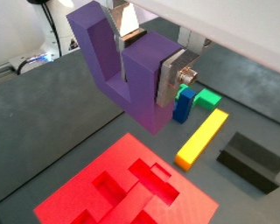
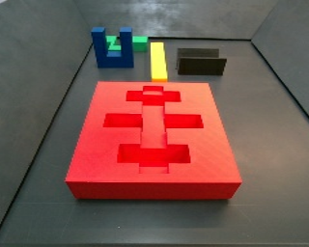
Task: Pick up the purple object. Move up. Place the purple object on the fixture. Regrasp the purple object. Move to above the board. Insert the purple object.
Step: Move to above the board, then insert the purple object.
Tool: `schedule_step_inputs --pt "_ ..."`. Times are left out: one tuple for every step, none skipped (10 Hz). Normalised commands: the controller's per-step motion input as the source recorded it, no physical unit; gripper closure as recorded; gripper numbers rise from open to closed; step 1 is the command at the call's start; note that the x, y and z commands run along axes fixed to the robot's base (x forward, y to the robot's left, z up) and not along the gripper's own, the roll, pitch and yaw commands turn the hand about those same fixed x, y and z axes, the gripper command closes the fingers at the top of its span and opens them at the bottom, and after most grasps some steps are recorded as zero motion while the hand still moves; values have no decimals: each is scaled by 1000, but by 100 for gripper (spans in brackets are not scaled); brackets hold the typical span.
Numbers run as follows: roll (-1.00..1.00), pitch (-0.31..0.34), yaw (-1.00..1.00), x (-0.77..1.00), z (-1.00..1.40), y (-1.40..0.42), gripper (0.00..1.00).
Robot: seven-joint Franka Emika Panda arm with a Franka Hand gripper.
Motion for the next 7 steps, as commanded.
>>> schedule_step_inputs --pt "-252 -56 -20 -48 -1 10 100" --pt "-11 0 0 0 0 0 100" --pt "-57 -26 -54 0 -60 0 100" --pt "-371 -164 -3 3 -77 -40 100" --pt "-424 -167 0 220 -151 -169 100" --pt "-419 -133 0 334 -169 -223 100" --pt "-430 -139 0 334 -143 -220 100"
